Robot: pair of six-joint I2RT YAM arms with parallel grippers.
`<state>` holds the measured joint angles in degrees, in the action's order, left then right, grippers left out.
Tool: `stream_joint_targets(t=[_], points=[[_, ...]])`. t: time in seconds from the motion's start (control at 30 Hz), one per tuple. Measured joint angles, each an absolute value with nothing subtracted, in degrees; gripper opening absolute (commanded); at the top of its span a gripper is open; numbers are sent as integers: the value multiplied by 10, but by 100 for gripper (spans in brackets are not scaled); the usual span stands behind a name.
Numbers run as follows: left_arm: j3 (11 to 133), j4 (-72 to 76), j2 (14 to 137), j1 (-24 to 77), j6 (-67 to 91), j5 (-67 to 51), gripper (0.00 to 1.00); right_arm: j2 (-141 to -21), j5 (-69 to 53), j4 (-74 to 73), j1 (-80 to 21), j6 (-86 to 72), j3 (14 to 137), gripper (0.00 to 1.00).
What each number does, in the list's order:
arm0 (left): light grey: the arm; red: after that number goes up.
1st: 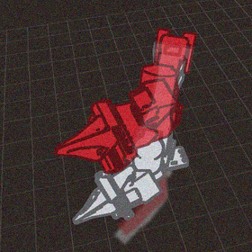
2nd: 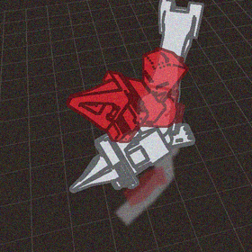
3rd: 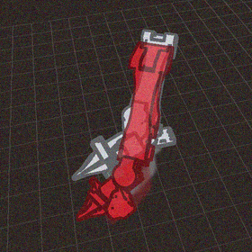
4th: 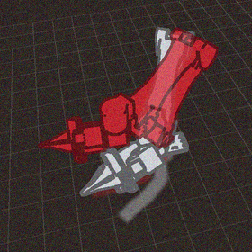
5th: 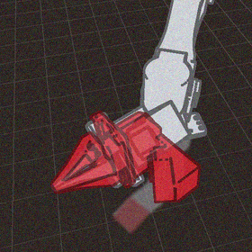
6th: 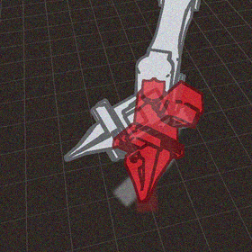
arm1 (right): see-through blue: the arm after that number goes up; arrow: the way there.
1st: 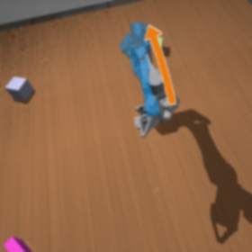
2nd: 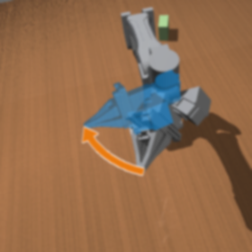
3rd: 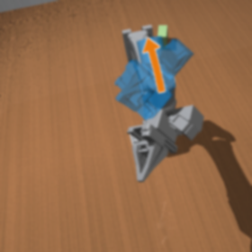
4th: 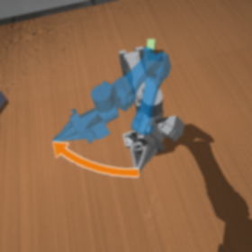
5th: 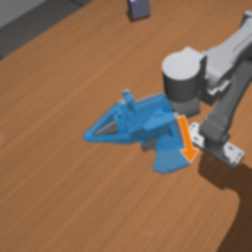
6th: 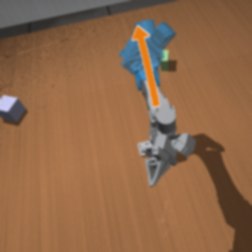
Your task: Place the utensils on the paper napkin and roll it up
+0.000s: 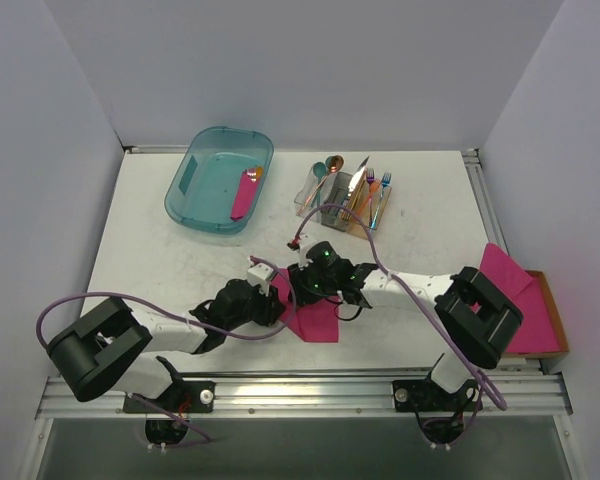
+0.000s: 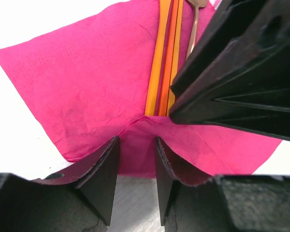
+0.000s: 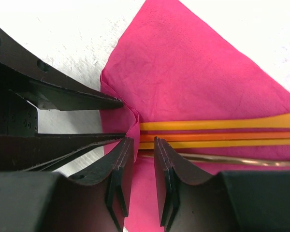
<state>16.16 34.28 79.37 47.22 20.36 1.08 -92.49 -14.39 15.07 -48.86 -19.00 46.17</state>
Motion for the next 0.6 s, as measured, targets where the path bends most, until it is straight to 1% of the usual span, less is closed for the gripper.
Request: stream_joint_targets(t=[0.13, 0.2, 0.33, 0.4, 0.43, 0.5, 0.53, 0.6], points=[[162, 342, 794, 473, 204, 12, 44, -896, -143, 143, -487, -199, 446, 26], [163, 342, 793, 473, 204, 13, 45, -878, -142, 139, -487, -207, 437, 28], [166, 338, 792, 475, 203, 15, 45, -842, -143, 136, -487, -223, 425, 27], [168, 337, 789, 475, 203, 16, 45, -829, -144, 139, -487, -232, 418, 23], [168, 337, 787, 476, 203, 16, 45, -825, -145, 140, -487, -237, 415, 19], [168, 337, 784, 476, 203, 17, 45, -824, -150, 148, -488, -246, 406, 14], [168, 337, 783, 476, 203, 17, 45, -824, -152, 150, -488, -252, 402, 8], [168, 337, 782, 476, 203, 17, 45, -826, -158, 154, -488, -261, 397, 4]])
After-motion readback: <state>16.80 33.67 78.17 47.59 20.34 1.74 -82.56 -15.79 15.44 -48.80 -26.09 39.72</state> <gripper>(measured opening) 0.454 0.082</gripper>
